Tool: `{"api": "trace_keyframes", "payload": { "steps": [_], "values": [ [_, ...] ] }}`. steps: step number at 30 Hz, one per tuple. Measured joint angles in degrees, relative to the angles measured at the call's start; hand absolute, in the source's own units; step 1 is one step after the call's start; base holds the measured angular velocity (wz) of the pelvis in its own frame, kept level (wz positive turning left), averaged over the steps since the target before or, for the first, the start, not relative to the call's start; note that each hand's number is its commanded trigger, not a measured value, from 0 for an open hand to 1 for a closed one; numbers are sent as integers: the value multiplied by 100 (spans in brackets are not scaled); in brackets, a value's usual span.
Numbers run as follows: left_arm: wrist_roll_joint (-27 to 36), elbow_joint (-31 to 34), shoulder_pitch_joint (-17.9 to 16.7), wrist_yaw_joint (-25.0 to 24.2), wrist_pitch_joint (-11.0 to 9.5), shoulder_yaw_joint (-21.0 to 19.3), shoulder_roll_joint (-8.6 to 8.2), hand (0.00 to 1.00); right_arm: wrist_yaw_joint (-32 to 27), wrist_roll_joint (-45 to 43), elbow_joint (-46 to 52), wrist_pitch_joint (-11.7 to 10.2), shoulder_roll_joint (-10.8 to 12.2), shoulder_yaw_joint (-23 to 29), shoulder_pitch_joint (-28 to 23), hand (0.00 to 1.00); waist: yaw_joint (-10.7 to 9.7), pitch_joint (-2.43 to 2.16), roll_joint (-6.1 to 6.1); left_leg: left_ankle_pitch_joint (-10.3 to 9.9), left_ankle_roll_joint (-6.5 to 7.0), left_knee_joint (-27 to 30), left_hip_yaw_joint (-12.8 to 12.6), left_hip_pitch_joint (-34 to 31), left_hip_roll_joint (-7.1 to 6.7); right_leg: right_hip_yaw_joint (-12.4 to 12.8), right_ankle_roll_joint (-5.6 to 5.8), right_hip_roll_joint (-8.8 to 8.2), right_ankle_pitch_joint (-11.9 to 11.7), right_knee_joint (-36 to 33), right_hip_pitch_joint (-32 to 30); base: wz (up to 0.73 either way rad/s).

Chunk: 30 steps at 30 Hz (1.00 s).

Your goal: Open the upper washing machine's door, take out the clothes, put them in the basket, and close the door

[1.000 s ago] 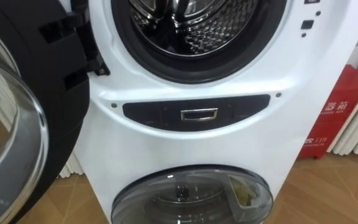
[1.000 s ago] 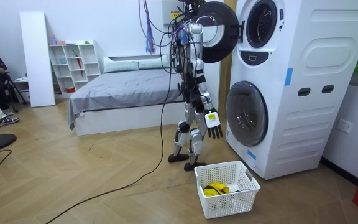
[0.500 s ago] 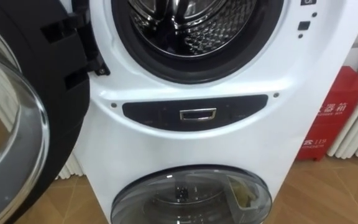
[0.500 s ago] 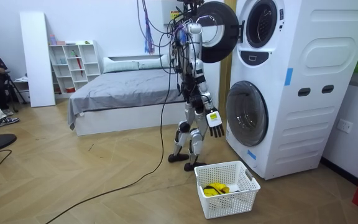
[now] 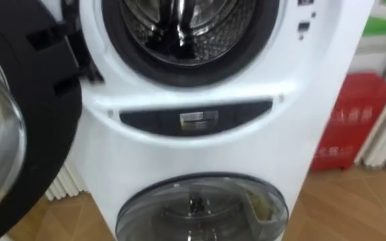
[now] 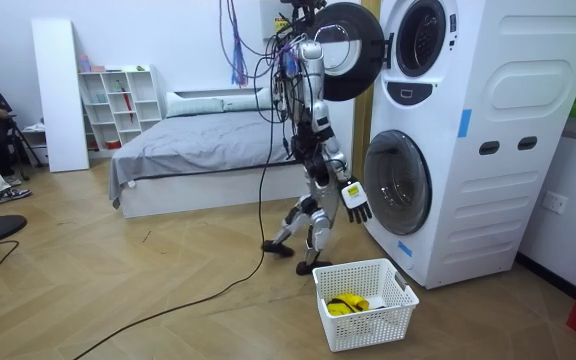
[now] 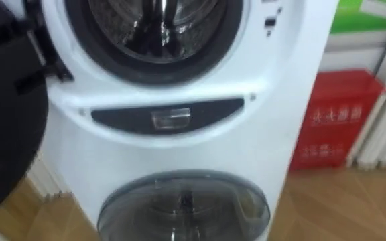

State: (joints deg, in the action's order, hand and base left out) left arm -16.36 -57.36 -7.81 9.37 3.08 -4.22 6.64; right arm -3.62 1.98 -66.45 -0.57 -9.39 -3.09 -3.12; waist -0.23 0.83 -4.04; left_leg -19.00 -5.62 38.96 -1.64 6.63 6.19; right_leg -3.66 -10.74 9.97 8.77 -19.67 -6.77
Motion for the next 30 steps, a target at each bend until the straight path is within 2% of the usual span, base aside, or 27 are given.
{"api": "trace_keyframes", "payload": {
  "steps": [1,2,4,5,7,8,9,10,11,12,13,14,15,16,17,18,19,20,21,22,24,25,27,30],
  "values": [
    [-2,2,83,0,-54,22,-8,0,-6,60,-10,-54,0,42,-3,0,-109,-11,-30,-32,-7,-503,168,209,0,-153,7,-2,-18,-40,-159,56],
    [1,4,115,0,-76,54,-6,0,-5,78,-8,-90,-4,61,-1,0,-124,-35,-66,-50,15,-761,200,301,3,-213,9,-5,-29,-70,-256,43],
    [1,-7,270,-4,-118,145,-10,0,-39,57,-7,-151,17,60,93,0,-104,-4,-6,-246,81,-1672,212,518,3,-307,31,-45,-163,-161,-596,17],
    [6,-22,292,-6,-123,148,-13,0,-43,27,-15,-152,20,60,129,0,-88,6,11,-281,78,-1853,221,532,-11,-330,43,-72,-204,-186,-681,10],
    [88,-156,283,-7,-171,196,-33,0,-71,-32,-26,-183,12,55,129,0,-100,9,15,-340,202,-2393,199,601,-106,-344,117,-150,-425,-170,-851,4],
    [112,-220,279,-9,-185,202,-38,0,-79,-30,-26,-193,14,59,108,0,-103,8,15,-338,239,-2467,184,602,-146,-356,155,-183,-495,-134,-852,11],
    [111,-265,284,-12,-185,203,-52,0,-90,-26,-26,-193,11,65,90,0,-124,2,27,-295,436,-2573,121,580,-242,-354,227,-257,-672,-51,-849,11],
    [116,-283,234,-11,-189,205,-50,0,-121,5,-27,-191,6,96,67,0,-111,-16,40,-245,571,-2631,-24,505,-336,-321,320,-333,-935,190,-833,6],
    [118,-304,202,-11,-193,199,-45,0,-122,22,-25,-189,2,114,63,0,-101,-17,44,-215,635,-2647,-93,454,-384,-297,385,-371,-1073,345,-806,-3],
    [152,-360,160,-8,-206,196,-25,0,-114,23,-22,-182,4,169,64,0,-96,-22,81,-137,742,-2644,-214,346,-452,-258,657,-437,-1355,696,-743,-4],
    [236,-517,100,14,-223,185,-37,0,-123,56,-27,-167,-11,223,44,0,-52,-6,1,-69,820,-2617,-346,273,-436,-301,856,-588,-1262,415,-724,0],
    [232,-594,48,19,-217,190,-38,0,-138,120,-26,-143,-28,239,-10,0,-64,-22,10,-44,879,-2633,-380,265,-423,-375,808,-663,-1020,32,-699,26],
    [224,-609,-34,41,-212,210,-14,0,-161,206,-27,-95,-64,260,-82,0,-114,-47,28,22,829,-2644,-588,252,-349,-489,844,-918,-394,-656,-512,56],
    [225,-606,-64,86,-211,213,11,0,-163,182,-37,-66,-80,274,-145,0,-113,-48,112,99,726,-2664,-903,243,-295,-422,960,-1215,147,-1121,-217,63],
    [223,-601,-82,108,-211,211,18,0,-163,158,-58,-61,-80,275,-158,0,-103,-62,151,133,693,-2677,-1034,241,-293,-393,1073,-1370,349,-1224,-47,49],
    [220,-588,-112,116,-208,203,34,0,-160,149,-125,-60,-65,265,-156,0,-67,-88,272,186,614,-2666,-1271,214,-310,-227,1291,-1541,642,-1181,295,16],
    [222,-583,-125,109,-195,185,46,0,-152,148,-148,-60,-23,255,-110,0,27,-101,405,187,579,-2587,-1306,173,-402,5,1412,-1578,770,-753,455,-5],
    [221,-584,-125,99,-192,155,31,0,-138,133,-148,-62,-15,243,-75,0,87,-104,415,199,558,-2552,-1312,150,-428,30,1366,-1550,798,-523,523,-31],
    [220,-595,-124,93,-197,35,-54,0,-119,69,-150,-68,-18,210,-11,0,156,-104,311,253,547,-2557,-1271,113,-439,53,1309,-1440,648,-165,612,-30],
    [217,-595,-123,94,-200,-32,-76,0,-107,51,-144,-70,4,207,-6,0,178,-116,288,309,553,-2603,-1235,118,-429,63,1300,-1386,549,-24,661,-20],
    [229,-593,-123,104,-235,-149,-58,0,44,25,-143,-74,106,180,-12,0,211,-130,340,469,560,-2834,-1226,232,-419,40,1300,-1318,302,407,853,-2],
    [244,-592,-120,103,-246,-149,-56,0,105,25,-142,-87,115,174,-11,0,220,-122,364,476,562,-2852,-1233,241,-403,36,1304,-1293,217,546,918,0],
    [257,-592,-120,103,-272,-142,-53,0,131,25,-142,-118,116,150,-11,0,228,-97,408,475,562,-2871,-1232,249,-391,34,1315,-1272,143,683,983,0],
    [259,-582,-112,103,-287,-143,-52,0,132,10,-115,-125,116,16,18,0,240,-93,488,475,562,-2920,-1232,246,-381,34,1306,-1250,110,726,982,0]
  ]
}}
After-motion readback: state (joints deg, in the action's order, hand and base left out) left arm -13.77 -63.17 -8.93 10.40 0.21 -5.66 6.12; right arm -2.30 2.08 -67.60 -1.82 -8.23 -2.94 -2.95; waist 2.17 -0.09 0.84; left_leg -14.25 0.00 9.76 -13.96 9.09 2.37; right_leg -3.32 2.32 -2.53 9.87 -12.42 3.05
